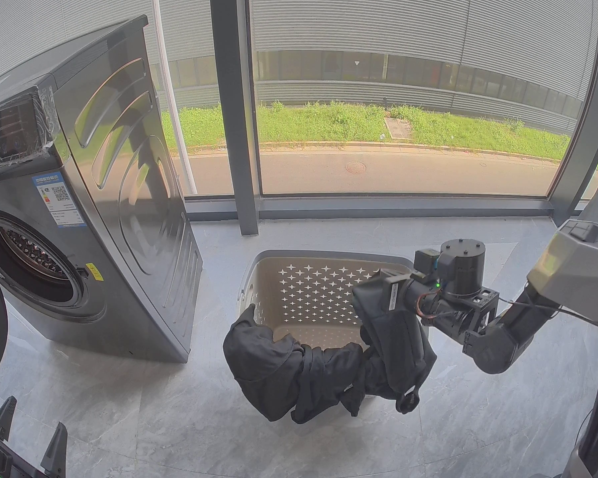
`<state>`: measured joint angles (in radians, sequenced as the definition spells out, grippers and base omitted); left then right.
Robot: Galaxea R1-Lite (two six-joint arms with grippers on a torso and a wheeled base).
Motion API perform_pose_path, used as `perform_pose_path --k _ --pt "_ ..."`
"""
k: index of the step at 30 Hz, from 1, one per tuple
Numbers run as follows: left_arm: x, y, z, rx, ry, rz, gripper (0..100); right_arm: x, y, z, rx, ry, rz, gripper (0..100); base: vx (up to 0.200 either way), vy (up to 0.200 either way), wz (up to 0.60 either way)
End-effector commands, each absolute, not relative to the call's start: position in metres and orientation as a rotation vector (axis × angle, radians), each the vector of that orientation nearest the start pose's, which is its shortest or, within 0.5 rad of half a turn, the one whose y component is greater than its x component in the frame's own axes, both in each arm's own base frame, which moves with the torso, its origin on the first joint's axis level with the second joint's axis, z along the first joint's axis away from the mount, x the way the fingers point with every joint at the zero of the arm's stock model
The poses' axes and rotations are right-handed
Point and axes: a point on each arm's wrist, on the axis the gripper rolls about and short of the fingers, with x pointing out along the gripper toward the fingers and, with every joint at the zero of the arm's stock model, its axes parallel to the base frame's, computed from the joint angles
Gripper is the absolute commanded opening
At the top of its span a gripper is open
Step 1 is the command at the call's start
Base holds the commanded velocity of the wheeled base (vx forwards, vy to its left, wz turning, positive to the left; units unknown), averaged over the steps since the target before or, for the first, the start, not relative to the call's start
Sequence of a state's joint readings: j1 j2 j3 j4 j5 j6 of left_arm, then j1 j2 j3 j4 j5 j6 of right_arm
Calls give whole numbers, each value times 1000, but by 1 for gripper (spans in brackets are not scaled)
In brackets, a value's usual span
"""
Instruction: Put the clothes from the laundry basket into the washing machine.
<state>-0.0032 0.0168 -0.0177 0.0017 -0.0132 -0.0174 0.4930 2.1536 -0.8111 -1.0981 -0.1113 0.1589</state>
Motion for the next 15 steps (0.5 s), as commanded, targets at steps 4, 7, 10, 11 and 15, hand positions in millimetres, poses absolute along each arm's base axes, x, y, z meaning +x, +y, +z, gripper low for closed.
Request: perform_pose_path --k 4,7,10,11,15 --pt "-23 0 76 -17 0 -15 100 298 170 181 185 -6 426 0 0 0 0" --pt "-23 0 76 -15 0 -14 100 279 165 209 220 -48 448 0 0 0 0" --pt "-23 0 76 -12 0 -14 100 266 163 226 238 -74 466 0 0 0 0" --pt "-23 0 76 -12 0 -14 100 261 162 232 246 -86 473 0 0 0 0" --pt "-23 0 76 -11 2 -14 100 253 159 237 268 -103 487 0 0 0 0"
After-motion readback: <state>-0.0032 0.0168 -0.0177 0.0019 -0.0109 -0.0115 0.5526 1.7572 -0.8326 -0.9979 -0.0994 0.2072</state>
